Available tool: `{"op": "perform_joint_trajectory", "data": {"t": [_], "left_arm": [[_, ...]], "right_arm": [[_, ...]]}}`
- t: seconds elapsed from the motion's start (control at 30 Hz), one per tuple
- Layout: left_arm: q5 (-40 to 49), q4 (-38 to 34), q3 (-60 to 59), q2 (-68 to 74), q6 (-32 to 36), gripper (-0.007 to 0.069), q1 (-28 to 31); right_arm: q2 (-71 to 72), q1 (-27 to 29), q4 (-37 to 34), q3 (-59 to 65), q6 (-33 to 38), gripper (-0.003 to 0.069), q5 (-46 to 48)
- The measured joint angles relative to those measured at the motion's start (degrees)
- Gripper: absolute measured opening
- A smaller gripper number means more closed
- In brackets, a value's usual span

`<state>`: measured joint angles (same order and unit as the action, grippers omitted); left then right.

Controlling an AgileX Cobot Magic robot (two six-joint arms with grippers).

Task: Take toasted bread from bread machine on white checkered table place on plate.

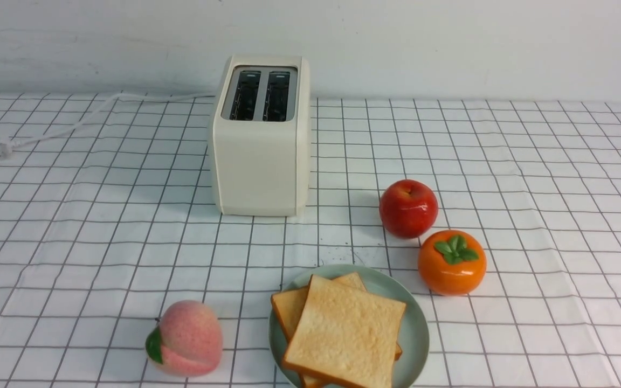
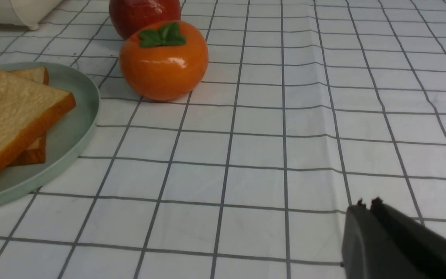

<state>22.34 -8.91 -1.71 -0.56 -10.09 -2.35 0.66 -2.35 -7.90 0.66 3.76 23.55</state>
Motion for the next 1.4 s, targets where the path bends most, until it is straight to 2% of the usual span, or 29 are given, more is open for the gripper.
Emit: {"op": "perform_joint_trajectory", "data": {"t": [1.4], "left_arm": [[0.1, -0.2, 0.0, 0.0, -0.2, 0.0001, 0.0]], "right_arm": [[0.0, 0.0, -0.1, 0.0, 0.0, 0.0053, 0.0]]}}
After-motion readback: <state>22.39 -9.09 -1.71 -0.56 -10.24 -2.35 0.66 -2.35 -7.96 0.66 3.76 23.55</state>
